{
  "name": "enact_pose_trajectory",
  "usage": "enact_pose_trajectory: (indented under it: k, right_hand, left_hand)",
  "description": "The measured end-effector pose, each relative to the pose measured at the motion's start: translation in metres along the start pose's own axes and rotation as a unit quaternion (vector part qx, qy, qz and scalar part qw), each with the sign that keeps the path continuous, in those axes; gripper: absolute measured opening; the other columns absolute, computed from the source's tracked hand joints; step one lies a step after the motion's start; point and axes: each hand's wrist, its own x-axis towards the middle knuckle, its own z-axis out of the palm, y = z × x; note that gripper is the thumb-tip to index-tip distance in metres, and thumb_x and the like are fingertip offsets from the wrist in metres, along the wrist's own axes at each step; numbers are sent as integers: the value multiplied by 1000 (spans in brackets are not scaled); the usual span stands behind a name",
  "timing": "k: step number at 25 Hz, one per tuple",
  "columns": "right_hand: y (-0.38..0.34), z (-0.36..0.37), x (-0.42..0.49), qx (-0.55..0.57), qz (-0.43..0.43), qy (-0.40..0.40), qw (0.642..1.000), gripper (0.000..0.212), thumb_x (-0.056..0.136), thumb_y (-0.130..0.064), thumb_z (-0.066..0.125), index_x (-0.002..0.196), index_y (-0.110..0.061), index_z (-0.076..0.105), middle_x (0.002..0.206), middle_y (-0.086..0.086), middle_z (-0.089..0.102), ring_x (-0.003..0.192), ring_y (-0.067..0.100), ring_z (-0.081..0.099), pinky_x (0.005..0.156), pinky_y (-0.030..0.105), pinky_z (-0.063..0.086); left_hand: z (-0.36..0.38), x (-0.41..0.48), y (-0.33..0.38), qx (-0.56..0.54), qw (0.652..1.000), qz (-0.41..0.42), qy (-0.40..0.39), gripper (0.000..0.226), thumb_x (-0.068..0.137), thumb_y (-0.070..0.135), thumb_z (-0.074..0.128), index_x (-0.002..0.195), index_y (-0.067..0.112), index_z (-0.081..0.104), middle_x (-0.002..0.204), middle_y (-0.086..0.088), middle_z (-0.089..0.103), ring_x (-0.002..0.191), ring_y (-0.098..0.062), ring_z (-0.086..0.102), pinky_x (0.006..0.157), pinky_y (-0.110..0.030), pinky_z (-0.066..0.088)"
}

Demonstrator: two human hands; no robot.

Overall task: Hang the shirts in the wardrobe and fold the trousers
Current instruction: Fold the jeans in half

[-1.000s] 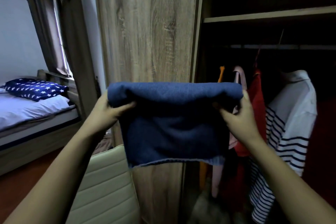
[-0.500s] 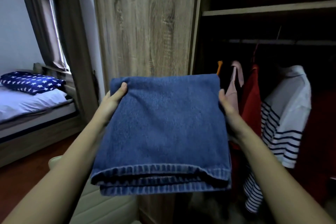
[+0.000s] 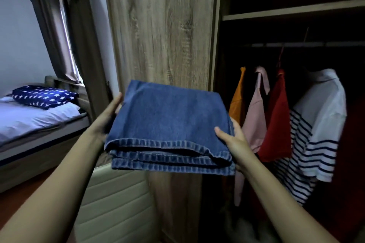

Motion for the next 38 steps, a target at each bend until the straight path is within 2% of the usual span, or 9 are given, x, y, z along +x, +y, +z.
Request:
enact_pose_trajectory:
  k: [2,4,10,13,20,28,31,35,38]
  right_hand:
    - [-5,0,-3,-66,-69,-1,995,55,87,-10,62,134,-23,36,127,0,53,113,14,56,95,29,47]
    - [-5,0,-12,-124,-96,-18,987,57,88,-9,61,134,-27,32,127,-6,51,113,2,53,92,16,47]
    - [-9,-28,-38,-141,-127,80,979,58,86,-11,61,136,-26,34,130,-15,49,114,-11,50,95,14,46]
    - [-31,-59,-44,-152,-159,139,966,60,84,-15,61,137,-26,35,136,-12,47,124,0,47,102,20,43]
    - [-117,-139,-3,-187,-264,204,924,60,85,-5,61,130,-35,36,132,-24,43,112,-20,47,83,-1,41]
    - [-284,-233,88,-230,-404,223,857,58,84,-1,62,130,-25,36,122,-9,53,108,-1,54,92,16,46]
    - [-335,-268,127,-244,-382,276,847,59,83,-4,66,134,-16,38,123,2,54,105,13,56,86,25,45]
    - [-379,-312,169,-282,-240,355,859,64,80,-13,71,135,-9,39,131,13,53,110,25,56,92,34,46]
    - [-396,-327,166,-519,-72,389,758,58,79,-46,66,128,-17,52,131,9,57,117,27,55,99,36,44]
  left_hand:
    - [4,-8,-19,64,995,-54,55,89,17,37,95,98,9,71,66,-5,73,59,-11,70,57,-21,57]
    - [3,-6,-38,98,989,-83,71,78,52,19,87,121,-2,59,82,-14,74,71,-25,72,67,-35,60]
    - [39,23,-48,184,981,30,59,31,82,21,69,111,12,61,102,-9,72,86,-23,72,64,-30,58]
    - [81,38,-46,191,978,86,2,26,83,21,69,108,18,62,98,-3,74,86,-19,72,63,-27,58]
    - [193,114,-21,166,964,193,-70,30,79,20,71,108,15,63,100,-4,74,90,-21,71,70,-34,58]
    - [354,205,85,160,930,307,-124,27,79,26,73,100,12,64,86,-1,72,70,-9,71,53,-19,55]
    - [409,249,118,196,926,306,-108,38,76,36,76,99,9,62,88,-4,68,68,-14,69,51,-20,53]
    - [460,310,133,343,896,271,-77,90,70,53,74,133,-3,42,133,-18,50,115,-31,53,78,-34,44]
    - [471,326,134,417,864,258,-111,112,45,70,77,126,-3,52,125,-21,59,109,-31,60,83,-35,49]
